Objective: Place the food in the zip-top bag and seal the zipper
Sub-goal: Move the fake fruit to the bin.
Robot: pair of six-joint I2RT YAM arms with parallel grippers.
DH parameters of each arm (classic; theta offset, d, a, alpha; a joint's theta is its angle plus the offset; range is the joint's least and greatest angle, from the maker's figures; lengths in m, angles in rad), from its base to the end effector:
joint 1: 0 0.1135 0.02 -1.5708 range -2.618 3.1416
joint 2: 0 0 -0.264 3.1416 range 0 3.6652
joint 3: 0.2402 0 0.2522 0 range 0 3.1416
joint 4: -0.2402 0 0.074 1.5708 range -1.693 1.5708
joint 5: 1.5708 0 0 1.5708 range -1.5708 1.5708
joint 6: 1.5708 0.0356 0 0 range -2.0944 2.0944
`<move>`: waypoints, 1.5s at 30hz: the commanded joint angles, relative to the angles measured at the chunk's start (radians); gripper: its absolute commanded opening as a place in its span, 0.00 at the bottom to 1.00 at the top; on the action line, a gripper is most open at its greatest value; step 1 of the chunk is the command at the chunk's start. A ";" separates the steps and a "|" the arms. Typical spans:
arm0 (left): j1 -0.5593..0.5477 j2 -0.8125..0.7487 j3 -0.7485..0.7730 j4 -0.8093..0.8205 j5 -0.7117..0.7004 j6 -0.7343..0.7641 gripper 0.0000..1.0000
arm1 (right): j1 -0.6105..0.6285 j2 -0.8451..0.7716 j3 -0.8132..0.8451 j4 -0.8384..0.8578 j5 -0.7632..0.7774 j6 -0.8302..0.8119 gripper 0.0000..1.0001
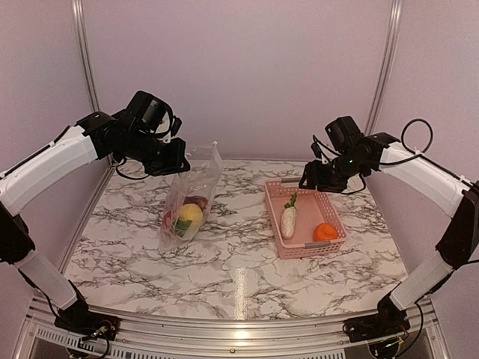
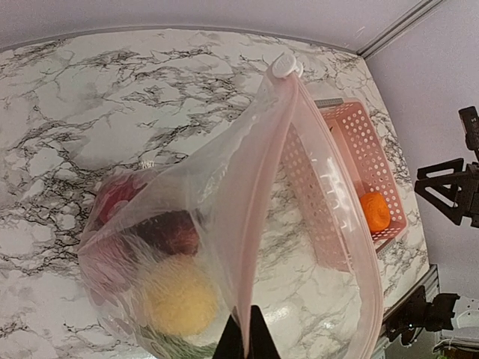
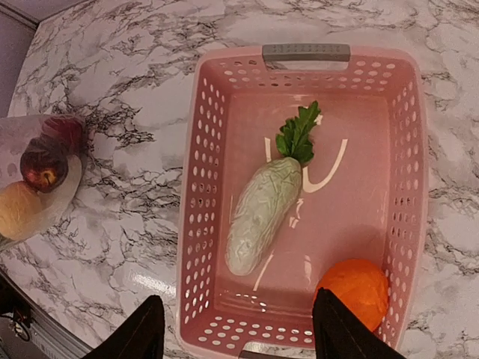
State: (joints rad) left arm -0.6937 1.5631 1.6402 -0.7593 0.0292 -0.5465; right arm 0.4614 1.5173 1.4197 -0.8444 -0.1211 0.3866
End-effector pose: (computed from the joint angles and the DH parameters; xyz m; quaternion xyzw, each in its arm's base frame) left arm 0.2628 -0.2199 0.3871 0.0727 0.8999 -0.2605 0.3421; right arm 0.2845 0.1462 0.3245 -0.0542 0.9479 0.1794 0.2577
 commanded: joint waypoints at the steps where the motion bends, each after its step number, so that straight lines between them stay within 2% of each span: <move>1: 0.005 0.016 0.015 0.015 0.013 -0.001 0.00 | -0.004 -0.034 -0.043 -0.038 0.013 -0.030 0.64; 14: 0.009 0.021 0.012 0.015 0.024 0.012 0.00 | -0.006 -0.004 -0.168 -0.176 0.111 -0.085 0.65; 20: 0.016 0.029 0.017 0.015 0.034 0.019 0.00 | -0.005 0.039 -0.172 -0.191 0.170 -0.112 0.69; 29: 0.020 0.031 0.018 0.015 0.045 0.017 0.00 | -0.006 0.106 -0.159 -0.188 0.231 -0.153 0.79; 45: 0.022 0.031 0.003 0.015 0.048 0.011 0.00 | -0.007 0.182 -0.203 -0.098 0.201 -0.159 0.81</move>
State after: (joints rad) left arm -0.6788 1.5845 1.6402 -0.7521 0.0711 -0.5385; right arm 0.4595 1.6749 1.2259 -0.9794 0.0940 0.2310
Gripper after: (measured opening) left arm 0.009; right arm 0.811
